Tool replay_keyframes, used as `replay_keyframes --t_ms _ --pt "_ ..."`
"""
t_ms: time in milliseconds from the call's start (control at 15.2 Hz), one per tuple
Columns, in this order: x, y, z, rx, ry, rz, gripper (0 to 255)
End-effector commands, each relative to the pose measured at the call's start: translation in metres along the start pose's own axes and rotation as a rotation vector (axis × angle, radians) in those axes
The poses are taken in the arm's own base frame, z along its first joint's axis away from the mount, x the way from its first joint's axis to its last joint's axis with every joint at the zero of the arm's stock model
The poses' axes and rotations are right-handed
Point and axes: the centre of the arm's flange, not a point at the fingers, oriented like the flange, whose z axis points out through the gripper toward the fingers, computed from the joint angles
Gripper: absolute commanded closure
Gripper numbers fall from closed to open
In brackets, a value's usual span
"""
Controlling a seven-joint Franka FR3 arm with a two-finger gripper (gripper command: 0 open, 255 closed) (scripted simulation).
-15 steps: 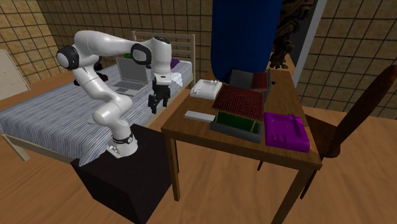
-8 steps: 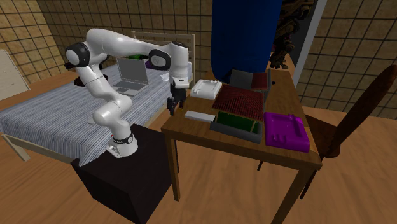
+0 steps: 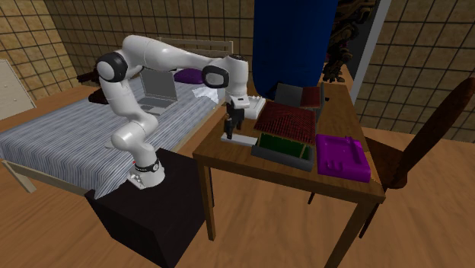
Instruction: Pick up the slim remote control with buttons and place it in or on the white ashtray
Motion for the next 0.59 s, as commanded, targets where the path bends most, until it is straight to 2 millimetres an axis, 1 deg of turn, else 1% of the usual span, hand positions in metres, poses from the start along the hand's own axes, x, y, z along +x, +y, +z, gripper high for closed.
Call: replay_keyframes --t_ms 0,66,132,528 --pt "0.018 -0.017 0.005 0.015 0.007 0.006 0" --pt "0.028 -0.024 0.006 0.022 0.011 0.009 0" --pt "0.030 -0.025 0.006 0.024 0.012 0.009 0" --pt "0.030 -0.026 0.038 0.024 0.012 0.009 0"
